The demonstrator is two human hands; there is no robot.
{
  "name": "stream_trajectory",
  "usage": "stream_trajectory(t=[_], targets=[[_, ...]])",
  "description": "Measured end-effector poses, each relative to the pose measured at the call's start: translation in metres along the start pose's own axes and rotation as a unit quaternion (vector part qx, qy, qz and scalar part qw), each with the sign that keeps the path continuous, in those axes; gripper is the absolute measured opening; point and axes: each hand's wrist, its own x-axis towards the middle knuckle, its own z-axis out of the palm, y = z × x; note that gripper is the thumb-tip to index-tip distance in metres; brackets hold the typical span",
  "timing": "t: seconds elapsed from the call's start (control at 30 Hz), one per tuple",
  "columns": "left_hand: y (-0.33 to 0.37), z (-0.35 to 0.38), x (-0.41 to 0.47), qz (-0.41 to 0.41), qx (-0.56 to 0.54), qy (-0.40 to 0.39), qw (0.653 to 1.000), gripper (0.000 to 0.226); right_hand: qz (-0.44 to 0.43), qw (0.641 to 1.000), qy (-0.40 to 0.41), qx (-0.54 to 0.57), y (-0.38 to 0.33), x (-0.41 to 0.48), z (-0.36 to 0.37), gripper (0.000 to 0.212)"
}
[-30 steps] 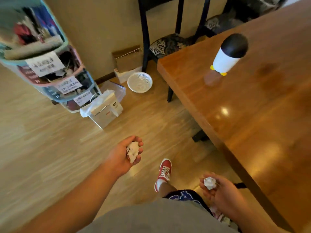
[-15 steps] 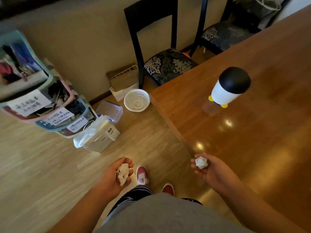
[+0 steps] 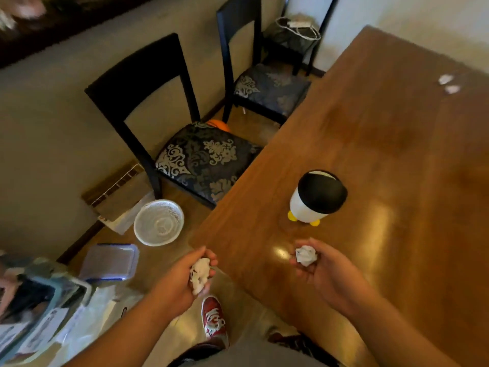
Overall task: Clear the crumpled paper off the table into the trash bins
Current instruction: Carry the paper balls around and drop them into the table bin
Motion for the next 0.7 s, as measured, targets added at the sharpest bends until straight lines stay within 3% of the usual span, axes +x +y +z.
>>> stream_trajectory(t=[0.2,0.5,0.6,0.7], targets=[[0.057,0.075,0.057,-0.017,0.067,-0.068,0.995,0.021,-0.129,0.988,0.058,0.068,-0.082,0.003,-0.025,0.039],[0.084,0.145,0.104,-0.029,0.023,-0.066,0.997,0.021,-0.288,0.948,0.139,0.012,-0.214,0.043,-0.043,0.034],[0.084,0.151,0.114,-0.028,0.017,-0.052,0.998,0.02,-0.362,0.915,0.167,-0.058,-0.231,0.057,-0.042,0.035],[0.083,0.155,0.122,-0.031,-0.002,-0.041,0.999,0.02,-0.397,0.867,0.176,-0.245,-0.204,0.077,-0.038,0.032]])
